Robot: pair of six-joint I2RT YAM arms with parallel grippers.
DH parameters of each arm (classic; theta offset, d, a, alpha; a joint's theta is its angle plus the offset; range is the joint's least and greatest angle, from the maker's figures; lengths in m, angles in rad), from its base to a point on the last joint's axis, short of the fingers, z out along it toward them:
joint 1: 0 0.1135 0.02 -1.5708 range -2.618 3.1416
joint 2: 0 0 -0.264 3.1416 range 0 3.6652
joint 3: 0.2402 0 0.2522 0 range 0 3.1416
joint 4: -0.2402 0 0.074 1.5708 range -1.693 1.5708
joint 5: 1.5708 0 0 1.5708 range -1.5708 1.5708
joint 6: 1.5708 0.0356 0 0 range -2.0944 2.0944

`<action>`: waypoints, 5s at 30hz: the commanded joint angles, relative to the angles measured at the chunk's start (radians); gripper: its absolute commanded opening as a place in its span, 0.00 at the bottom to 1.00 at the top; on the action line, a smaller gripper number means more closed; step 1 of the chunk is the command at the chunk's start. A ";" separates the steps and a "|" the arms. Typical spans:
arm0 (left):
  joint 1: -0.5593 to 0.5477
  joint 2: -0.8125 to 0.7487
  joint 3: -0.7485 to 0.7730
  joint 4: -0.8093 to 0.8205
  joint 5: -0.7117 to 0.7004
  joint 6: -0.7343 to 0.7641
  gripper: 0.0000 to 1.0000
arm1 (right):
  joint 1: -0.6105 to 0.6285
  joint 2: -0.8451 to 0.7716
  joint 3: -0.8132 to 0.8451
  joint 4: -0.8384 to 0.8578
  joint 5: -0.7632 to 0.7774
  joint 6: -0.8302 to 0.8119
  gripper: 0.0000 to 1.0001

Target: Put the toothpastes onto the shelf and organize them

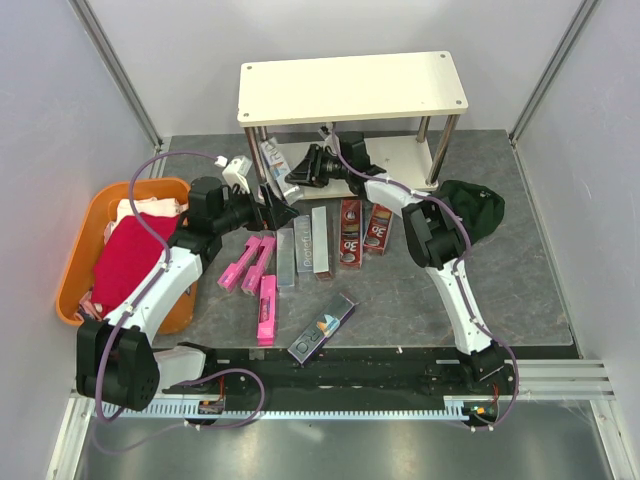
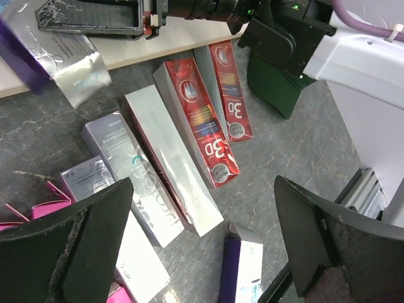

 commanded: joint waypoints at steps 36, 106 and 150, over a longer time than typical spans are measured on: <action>-0.001 -0.031 -0.019 0.012 -0.056 0.063 1.00 | 0.059 -0.195 -0.403 0.341 0.212 0.185 0.27; -0.001 -0.072 -0.049 -0.021 -0.085 0.044 1.00 | 0.112 -0.448 -0.622 0.340 0.604 0.131 0.77; -0.660 0.209 -0.097 -0.077 -0.409 0.098 1.00 | 0.082 -1.367 -1.316 -0.211 0.819 -0.122 0.98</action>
